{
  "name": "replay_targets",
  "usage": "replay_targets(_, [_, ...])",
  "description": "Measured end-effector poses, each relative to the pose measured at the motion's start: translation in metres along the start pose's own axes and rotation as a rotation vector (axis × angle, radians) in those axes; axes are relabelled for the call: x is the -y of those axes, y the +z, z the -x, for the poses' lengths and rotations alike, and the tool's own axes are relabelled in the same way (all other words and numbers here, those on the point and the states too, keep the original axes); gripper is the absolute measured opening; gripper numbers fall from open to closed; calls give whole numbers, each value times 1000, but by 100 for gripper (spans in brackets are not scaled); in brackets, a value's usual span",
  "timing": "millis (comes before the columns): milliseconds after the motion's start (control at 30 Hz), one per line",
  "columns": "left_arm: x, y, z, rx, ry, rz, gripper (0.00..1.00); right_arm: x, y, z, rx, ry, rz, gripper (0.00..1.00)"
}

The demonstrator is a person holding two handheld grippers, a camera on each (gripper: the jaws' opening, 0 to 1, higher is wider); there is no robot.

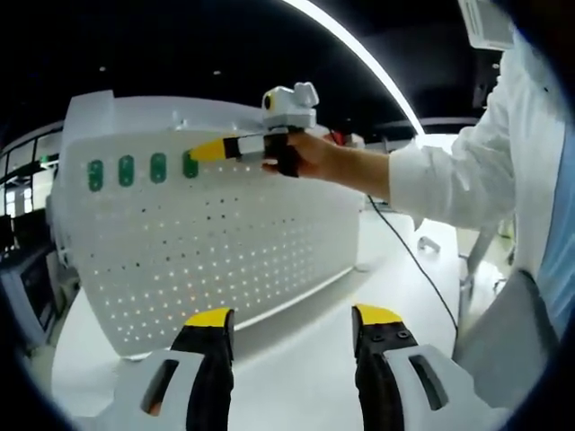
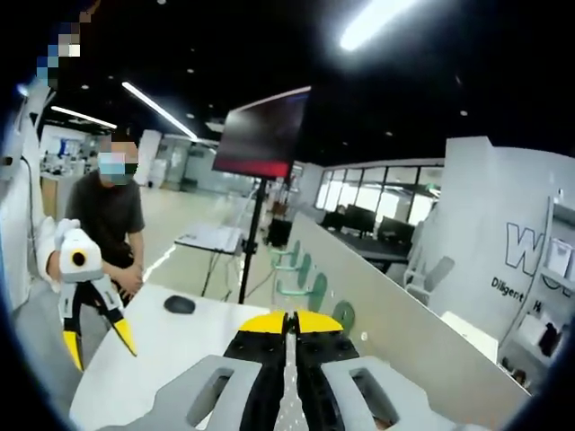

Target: Insert the hook assembly into the mounting plate slot until the hook locks in place.

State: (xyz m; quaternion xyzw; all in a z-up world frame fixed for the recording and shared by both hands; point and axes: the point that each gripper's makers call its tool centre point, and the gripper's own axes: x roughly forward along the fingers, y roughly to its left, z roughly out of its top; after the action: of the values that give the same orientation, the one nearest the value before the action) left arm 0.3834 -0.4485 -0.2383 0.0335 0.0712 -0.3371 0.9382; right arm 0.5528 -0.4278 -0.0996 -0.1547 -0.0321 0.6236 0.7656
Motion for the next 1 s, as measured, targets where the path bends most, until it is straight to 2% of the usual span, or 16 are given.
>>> replay_targets(433, [0, 2, 2, 7, 7, -8, 55, -1, -2, 3, -2, -19, 20, 3])
replay_targets(567, [0, 1, 1, 3, 6, -10, 55, -3, -4, 6, -8, -26, 21, 10])
replay_targets(633, [1, 1, 1, 0, 5, -10, 55, -3, -5, 9, -9, -29, 20, 11])
replay_targets(800, [2, 0, 0, -5, -2, -13, 55, -3, -3, 14, 3, -48, 19, 22])
replay_targets(1000, [1, 2, 0, -4, 0, -16, 55, -4, -2, 18, 10, -62, 6, 29])
